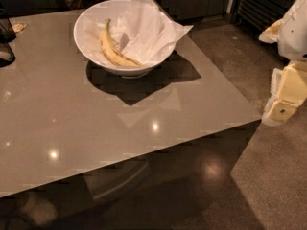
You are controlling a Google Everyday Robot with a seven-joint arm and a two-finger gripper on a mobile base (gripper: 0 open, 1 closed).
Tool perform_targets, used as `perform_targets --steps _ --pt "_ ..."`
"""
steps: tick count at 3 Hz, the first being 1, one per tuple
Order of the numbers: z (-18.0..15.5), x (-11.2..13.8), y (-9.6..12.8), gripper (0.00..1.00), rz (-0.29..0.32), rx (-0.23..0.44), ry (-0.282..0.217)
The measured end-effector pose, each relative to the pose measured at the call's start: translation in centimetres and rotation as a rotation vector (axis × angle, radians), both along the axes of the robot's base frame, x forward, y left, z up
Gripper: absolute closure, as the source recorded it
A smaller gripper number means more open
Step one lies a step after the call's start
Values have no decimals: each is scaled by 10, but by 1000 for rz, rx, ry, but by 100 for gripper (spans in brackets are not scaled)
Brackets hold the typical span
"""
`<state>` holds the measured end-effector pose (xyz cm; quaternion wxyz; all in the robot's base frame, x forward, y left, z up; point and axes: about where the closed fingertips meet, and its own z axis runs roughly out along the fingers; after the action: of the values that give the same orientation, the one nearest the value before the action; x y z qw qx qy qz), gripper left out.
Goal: Pick banana from white bowl
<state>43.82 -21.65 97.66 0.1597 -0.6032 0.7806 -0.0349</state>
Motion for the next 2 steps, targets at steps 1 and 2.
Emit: perform_targets --steps 1,2 --pt "0 0 0 0 0 0 0" --pt "4 8 6 0 -52 10 34"
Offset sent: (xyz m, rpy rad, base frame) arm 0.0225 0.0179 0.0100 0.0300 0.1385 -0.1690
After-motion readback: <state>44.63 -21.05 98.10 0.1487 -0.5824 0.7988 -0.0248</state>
